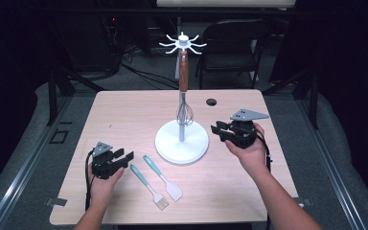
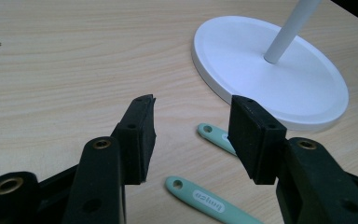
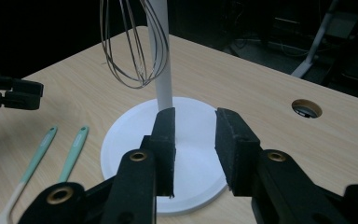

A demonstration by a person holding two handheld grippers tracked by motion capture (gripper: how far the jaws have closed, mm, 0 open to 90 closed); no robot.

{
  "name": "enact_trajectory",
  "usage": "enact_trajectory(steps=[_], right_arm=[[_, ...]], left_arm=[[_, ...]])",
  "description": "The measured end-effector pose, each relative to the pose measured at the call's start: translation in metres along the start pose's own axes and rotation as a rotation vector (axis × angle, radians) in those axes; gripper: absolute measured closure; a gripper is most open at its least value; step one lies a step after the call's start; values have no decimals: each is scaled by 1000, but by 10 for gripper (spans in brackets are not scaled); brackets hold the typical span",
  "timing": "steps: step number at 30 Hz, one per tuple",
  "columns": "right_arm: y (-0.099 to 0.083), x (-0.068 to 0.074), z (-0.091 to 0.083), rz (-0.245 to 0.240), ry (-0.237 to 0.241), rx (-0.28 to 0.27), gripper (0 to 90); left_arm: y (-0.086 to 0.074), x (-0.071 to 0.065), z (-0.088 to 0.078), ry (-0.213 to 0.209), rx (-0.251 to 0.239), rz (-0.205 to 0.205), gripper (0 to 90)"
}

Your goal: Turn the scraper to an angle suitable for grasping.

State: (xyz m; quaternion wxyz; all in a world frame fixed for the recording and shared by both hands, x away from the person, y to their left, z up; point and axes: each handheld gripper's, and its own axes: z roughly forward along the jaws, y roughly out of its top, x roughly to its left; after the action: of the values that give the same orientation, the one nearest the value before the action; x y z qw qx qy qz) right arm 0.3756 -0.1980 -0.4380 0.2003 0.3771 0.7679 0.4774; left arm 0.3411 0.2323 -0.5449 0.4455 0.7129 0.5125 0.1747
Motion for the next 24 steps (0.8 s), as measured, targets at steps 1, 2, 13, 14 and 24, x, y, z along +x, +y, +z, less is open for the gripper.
enact_trajectory(steps=[1,2,13,14,24], right_arm=[[2,0,0,3,0,-6,670],[5,-1,-1,-9,-8,0,668],[44,-6,-6,-28,-22,-46,860],[50,-6,-7,-27,-18,-52,876],[108,-1,-10,-59,-26,-170,900]], left_arm=[[0,1,0,-2,2,-4,508],[0,1,1,-7,-4,-11,508],[1,9,4,-12,-3,-32,507],[1,9,4,-13,-7,-34,507],[0,8,4,-13,3,-16,508]])
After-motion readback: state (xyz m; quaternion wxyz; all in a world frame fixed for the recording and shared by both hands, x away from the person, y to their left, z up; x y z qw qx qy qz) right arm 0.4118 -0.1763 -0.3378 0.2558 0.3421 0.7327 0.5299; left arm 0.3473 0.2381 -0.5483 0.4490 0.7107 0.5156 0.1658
